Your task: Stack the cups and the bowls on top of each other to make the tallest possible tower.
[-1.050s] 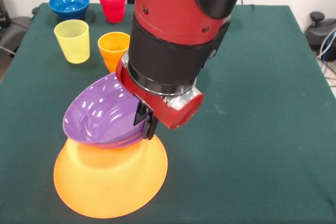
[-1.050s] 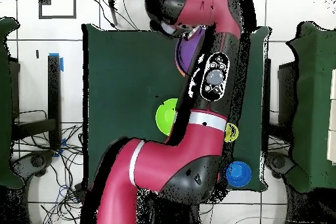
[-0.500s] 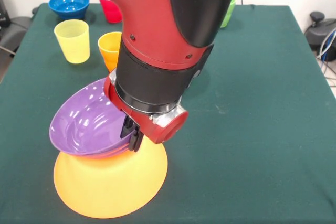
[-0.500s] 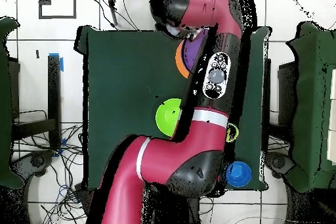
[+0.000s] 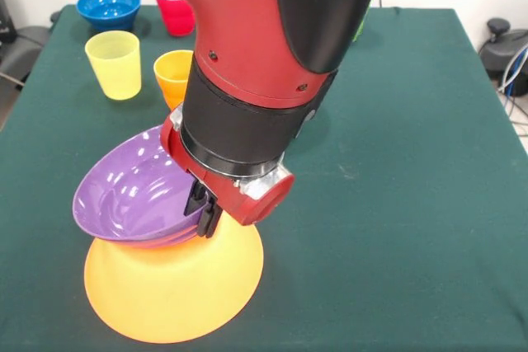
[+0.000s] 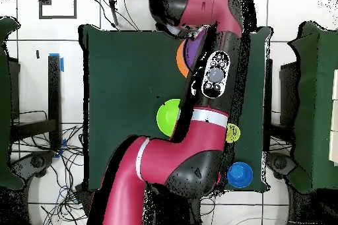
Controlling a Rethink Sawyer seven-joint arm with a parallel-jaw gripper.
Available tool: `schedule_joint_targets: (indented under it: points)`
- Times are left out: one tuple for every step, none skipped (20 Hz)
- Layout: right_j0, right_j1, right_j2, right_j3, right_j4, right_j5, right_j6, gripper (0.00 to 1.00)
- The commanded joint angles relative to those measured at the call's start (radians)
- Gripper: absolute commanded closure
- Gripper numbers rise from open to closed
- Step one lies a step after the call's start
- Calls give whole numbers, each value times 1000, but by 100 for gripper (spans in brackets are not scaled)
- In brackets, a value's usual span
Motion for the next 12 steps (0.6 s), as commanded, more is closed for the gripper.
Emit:
schedule_joint_targets:
  points:
    - [10, 15, -17, -2, 13, 55, -191, 100]
    - [11, 21, -24, -5, 17, 52, -184, 100]
    - [11, 26, -30, -8, 19, 44, -181, 100]
    - [10, 32, -37, -12, 22, 37, -177, 100]
    - [9, 37, -44, -16, 24, 30, -173, 100]
    - [6, 48, -53, -26, 30, 22, -171, 100]
    - [4, 54, -61, -31, 36, 18, -170, 100]
    - [2, 63, -71, -37, 41, 10, -165, 100]
    - [1, 68, -77, -39, 48, 5, -162, 100]
    - [1, 74, -84, -41, 54, -2, -157, 100]
    - [2, 74, -87, -38, 58, -4, -157, 100]
    - [2, 76, -93, -39, 62, -5, -156, 100]
